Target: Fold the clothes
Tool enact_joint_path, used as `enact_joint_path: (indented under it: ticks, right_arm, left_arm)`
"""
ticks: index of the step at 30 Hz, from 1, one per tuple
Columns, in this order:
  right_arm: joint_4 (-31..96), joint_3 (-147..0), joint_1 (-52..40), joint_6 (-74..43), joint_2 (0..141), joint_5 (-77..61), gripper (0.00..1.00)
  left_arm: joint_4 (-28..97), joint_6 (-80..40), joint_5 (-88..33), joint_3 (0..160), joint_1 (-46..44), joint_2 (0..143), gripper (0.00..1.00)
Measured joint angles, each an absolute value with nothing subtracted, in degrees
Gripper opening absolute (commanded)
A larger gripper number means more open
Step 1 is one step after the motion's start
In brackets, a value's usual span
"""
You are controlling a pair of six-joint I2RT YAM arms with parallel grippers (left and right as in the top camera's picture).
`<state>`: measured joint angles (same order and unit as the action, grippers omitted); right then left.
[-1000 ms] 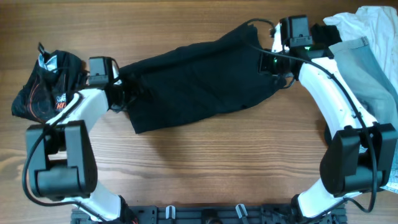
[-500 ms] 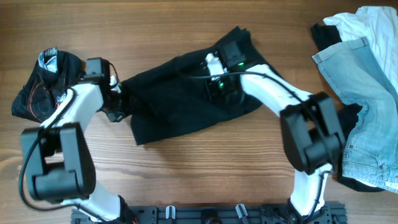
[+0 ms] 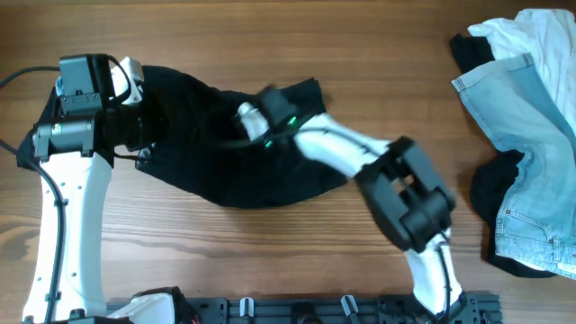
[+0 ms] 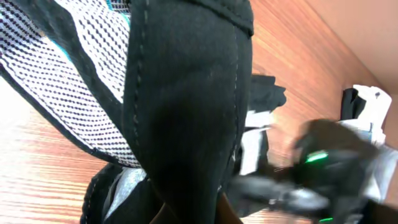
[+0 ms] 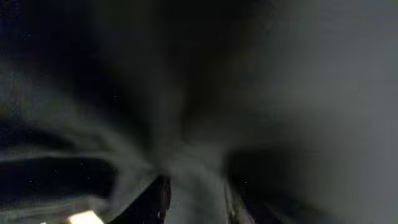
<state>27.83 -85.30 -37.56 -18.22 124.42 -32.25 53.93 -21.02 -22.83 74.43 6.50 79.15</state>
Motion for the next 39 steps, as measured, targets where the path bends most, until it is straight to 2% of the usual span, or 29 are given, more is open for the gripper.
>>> enact_joint_path:
  ticks: [6,9,15,19,21,22,23,24,27,30,34,39]
  right_arm:
    - [50.78,-87.83,-17.1,-13.63,113.27,-17.98,0.27]
    - [51.35,-82.37,-15.42,-10.37,113.34,-15.27,0.27]
    - [46.87,-71.99,-16.27,-8.67,113.36,-15.11,0.26]
    - [46.48,-71.31,-16.58,-8.69,113.23,-15.75,0.22]
    - [46.48,-71.24,-16.58,-8.97,113.23,-16.05,0.23]
    - [46.46,-71.18,-16.58,-9.32,113.23,-16.05,0.23]
    - [46.5,-71.18,-16.62,-9.52,113.23,-16.08,0.24]
    - [47.7,-71.35,-16.6,-9.98,113.23,-16.01,0.25]
    - [53.08,-73.01,-15.73,-10.85,112.88,-12.84,0.3]
    - [58.65,-82.04,-11.0,-11.14,109.3,-7.31,0.31]
    - [58.67,-93.01,-5.43,-7.68,100.16,-12.73,0.31]
    - [60.69,-91.68,-12.21,-3.44,99.2,-24.16,0.31]
  left_arm:
    - [54.22,-20.82,-22.17,74.43,6.48,79.15,0.05]
    - [53.98,-20.84,-21.78,74.43,4.73,79.15,0.05]
    - [49.15,-23.75,-21.54,74.43,-5.74,79.85,0.04]
    - [41.89,-32.29,-21.32,74.43,-14.59,84.82,0.06]
    - [37.87,-35.68,-21.3,74.43,-18.55,87.57,0.18]
    - [34.37,-37.87,-21.3,74.43,-21.23,89.56,0.4]
    - [32.12,-39.13,-21.37,74.43,-23.33,91.18,0.55]
    - [29.65,-39.88,-21.5,74.41,-24.88,92.38,0.62]
    - [24.36,-41.25,-21.56,74.43,-25.69,93.34,0.68]
    - [20.49,-41.45,-21.39,74.48,-21.82,93.34,0.69]
    - [20.29,-39.31,-16.84,74.5,-14.22,93.78,0.75]
    - [17.72,-36.86,-12.64,74.7,-12.08,101.78,0.96]
